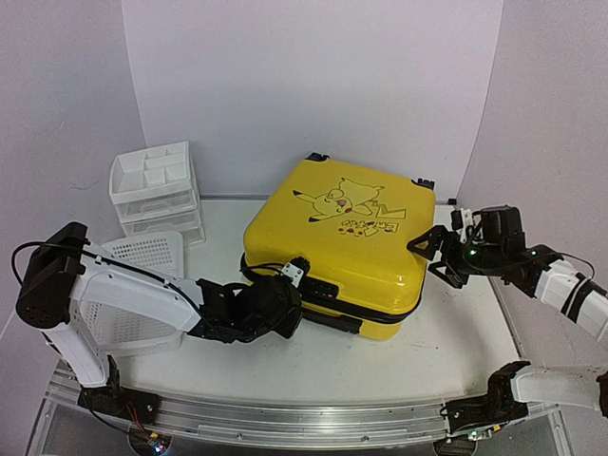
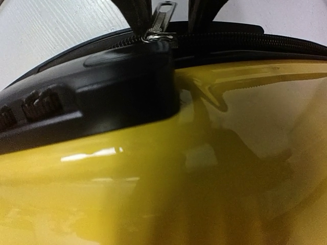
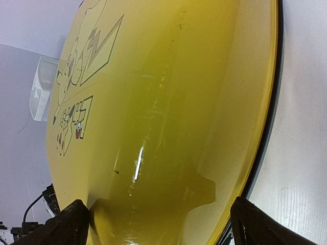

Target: Open, take out, and arrange the luggage

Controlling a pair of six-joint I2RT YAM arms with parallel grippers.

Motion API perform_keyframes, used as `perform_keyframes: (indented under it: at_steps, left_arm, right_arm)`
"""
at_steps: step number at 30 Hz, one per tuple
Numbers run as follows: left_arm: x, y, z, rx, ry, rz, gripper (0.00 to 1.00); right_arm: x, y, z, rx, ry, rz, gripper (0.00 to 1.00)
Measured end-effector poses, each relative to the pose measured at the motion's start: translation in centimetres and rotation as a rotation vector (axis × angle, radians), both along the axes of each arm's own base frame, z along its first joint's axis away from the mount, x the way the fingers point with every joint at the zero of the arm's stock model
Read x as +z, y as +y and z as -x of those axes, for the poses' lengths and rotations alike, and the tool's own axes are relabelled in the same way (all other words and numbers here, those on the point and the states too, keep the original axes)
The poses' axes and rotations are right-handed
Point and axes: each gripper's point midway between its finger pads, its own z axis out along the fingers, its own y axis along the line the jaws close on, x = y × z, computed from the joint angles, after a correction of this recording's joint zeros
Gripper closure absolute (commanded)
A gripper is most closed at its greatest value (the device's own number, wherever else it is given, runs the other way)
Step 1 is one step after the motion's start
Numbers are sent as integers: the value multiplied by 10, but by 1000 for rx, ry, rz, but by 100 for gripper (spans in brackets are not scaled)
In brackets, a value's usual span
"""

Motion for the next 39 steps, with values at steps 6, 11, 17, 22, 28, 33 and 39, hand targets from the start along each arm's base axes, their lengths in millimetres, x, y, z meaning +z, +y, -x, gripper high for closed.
perform_keyframes:
  at_steps: [6, 11, 17, 22, 28, 33, 39]
  left_arm:
    - [1, -3, 3, -15, 9, 5, 97]
    - [1, -4, 3, -20, 17, 10, 100]
    - [4, -6, 6, -42, 53, 39, 100]
    - [5, -3, 8, -71, 125, 89, 100]
    - [5, 1, 10, -125, 234, 186, 100]
    - [7, 4, 8, -154, 288, 253, 100]
    - [10, 3, 10, -198, 317, 294, 100]
  right_arm:
    - [2, -3, 5, 18, -14, 43, 4]
    - [6, -9, 11, 48, -22, 117, 5]
    - [11, -14, 22, 125, -42, 230, 8]
    - [17, -12, 41, 248, -73, 328, 10]
    - [51, 10, 57, 448, -185, 405, 11]
    - [70, 38, 78, 630, -283, 439, 11]
    - [62, 93, 117, 931, -370, 509, 10]
